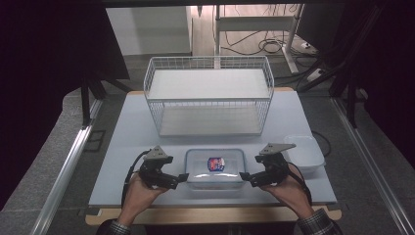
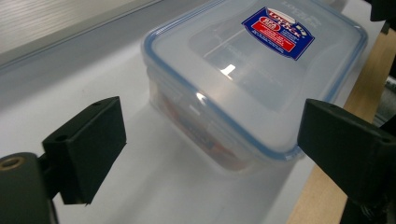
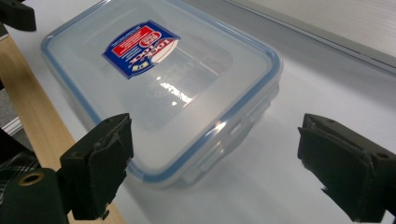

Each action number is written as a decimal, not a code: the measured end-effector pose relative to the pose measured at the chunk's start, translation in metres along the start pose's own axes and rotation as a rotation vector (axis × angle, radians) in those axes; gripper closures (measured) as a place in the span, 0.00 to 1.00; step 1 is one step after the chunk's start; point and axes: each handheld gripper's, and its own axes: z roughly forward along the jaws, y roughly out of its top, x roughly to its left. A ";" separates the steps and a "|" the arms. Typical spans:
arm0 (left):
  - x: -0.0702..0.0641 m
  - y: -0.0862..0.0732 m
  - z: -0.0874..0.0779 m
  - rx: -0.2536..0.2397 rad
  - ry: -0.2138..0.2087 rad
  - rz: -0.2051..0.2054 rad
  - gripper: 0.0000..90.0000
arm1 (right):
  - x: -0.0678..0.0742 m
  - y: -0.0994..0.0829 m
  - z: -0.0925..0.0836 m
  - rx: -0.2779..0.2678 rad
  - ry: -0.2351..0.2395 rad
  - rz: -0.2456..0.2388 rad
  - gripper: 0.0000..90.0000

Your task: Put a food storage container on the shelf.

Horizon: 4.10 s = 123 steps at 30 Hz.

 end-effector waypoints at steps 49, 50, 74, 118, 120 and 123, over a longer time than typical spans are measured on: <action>0.010 -0.016 0.004 -0.053 -0.216 -0.245 0.58 | -0.012 -0.012 0.006 -0.051 0.211 0.210 0.56; 0.010 -0.015 0.003 -0.055 -0.214 -0.249 0.58 | -0.011 -0.012 0.007 -0.056 0.206 0.209 0.56; 0.009 0.033 -0.032 -0.153 -0.140 -0.151 0.58 | -0.014 0.032 -0.016 -0.181 0.199 0.126 0.57; 0.058 0.160 -0.076 -0.265 -0.108 -0.127 0.58 | -0.051 0.167 -0.050 -0.295 0.169 0.081 0.57; 0.062 0.164 -0.076 -0.265 -0.110 -0.130 0.58 | -0.054 0.175 -0.050 -0.293 0.166 0.081 0.57; 0.068 0.171 -0.076 -0.271 -0.111 -0.134 0.58 | -0.057 0.185 -0.050 -0.292 0.158 0.082 0.57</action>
